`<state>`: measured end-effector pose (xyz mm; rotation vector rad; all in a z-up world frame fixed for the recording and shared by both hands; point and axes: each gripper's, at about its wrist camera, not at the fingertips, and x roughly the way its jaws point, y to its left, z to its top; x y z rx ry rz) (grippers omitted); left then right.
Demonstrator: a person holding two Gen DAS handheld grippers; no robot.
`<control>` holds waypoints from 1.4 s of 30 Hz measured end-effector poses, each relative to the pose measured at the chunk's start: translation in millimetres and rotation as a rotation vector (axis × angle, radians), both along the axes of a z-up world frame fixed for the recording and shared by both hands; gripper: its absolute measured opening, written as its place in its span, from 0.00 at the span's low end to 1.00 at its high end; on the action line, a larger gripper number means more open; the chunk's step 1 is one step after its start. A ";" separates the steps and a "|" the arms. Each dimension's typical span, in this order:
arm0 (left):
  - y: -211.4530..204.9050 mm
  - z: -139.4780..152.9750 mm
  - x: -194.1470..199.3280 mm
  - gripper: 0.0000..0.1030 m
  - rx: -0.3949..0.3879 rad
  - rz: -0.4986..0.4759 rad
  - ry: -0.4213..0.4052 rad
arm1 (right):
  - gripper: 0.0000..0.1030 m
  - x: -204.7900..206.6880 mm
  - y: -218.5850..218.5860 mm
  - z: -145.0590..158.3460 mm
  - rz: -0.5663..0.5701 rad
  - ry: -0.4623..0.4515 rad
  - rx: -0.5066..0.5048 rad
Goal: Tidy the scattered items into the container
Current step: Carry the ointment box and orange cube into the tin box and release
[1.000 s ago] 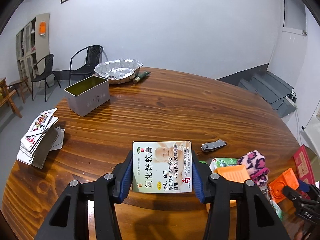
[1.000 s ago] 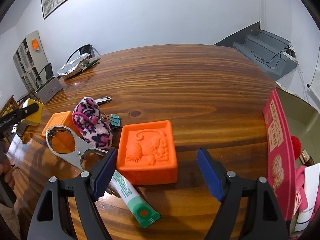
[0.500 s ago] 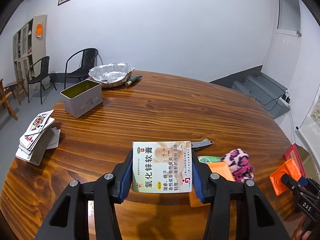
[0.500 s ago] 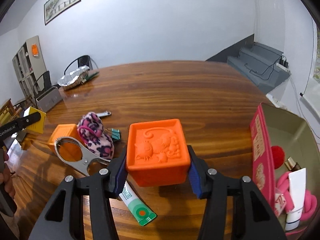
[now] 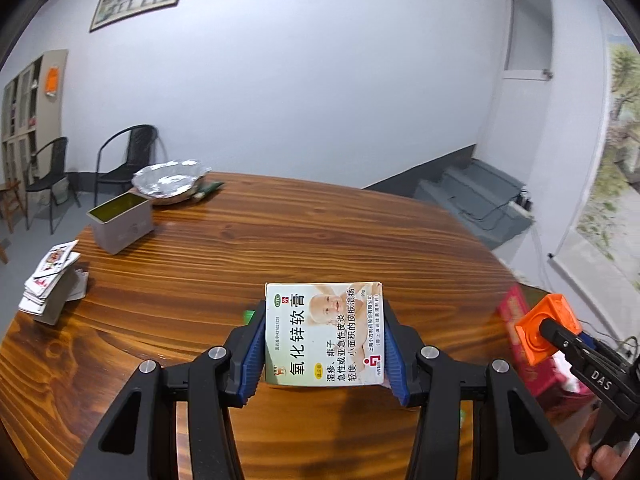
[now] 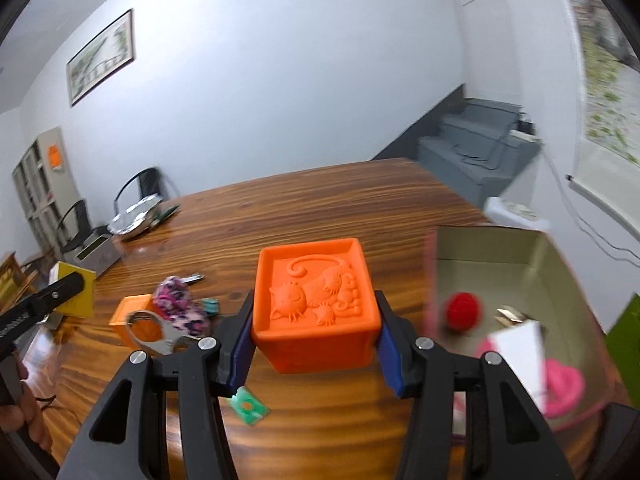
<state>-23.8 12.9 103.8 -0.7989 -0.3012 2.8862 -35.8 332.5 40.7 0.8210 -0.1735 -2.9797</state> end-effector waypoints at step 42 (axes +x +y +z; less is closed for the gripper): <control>291.1 2.2 -23.7 0.88 -0.028 -0.603 -0.058 | 0.58 -32.2 201.6 26.2 -0.231 -0.069 -0.075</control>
